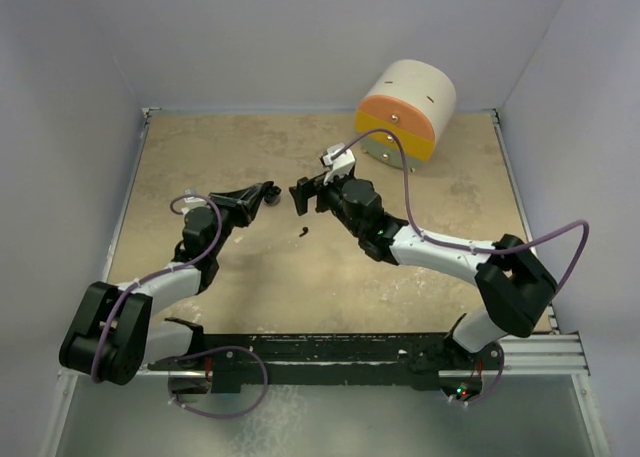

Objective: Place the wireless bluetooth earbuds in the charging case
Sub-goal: Place the earbud in the charging case, then adjust the earbud with the charging case.

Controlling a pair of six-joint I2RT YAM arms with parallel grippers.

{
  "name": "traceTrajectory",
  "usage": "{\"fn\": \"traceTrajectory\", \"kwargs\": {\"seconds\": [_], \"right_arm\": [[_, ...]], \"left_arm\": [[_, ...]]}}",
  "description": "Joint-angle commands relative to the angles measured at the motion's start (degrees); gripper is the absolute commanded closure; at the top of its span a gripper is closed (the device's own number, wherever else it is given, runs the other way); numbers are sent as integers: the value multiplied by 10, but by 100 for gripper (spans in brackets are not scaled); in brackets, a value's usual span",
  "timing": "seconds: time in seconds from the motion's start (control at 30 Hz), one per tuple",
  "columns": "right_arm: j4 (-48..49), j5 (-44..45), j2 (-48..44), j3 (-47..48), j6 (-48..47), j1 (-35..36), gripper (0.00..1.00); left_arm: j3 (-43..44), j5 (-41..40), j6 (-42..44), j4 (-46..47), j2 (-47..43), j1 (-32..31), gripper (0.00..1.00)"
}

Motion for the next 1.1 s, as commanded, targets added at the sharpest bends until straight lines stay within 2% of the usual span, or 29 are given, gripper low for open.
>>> {"fn": "traceTrajectory", "kwargs": {"seconds": [0.0, 0.3, 1.07], "right_arm": [[-16, 0, -29, -5, 13, -1, 0], [-78, 20, 19, 42, 29, 0, 0], [-43, -10, 67, 80, 17, -1, 0]], "left_arm": [[2, -4, -1, 26, -18, 1, 100], [-1, -2, -6, 38, -15, 1, 100], [-21, 0, -7, 48, -15, 1, 100]]}}
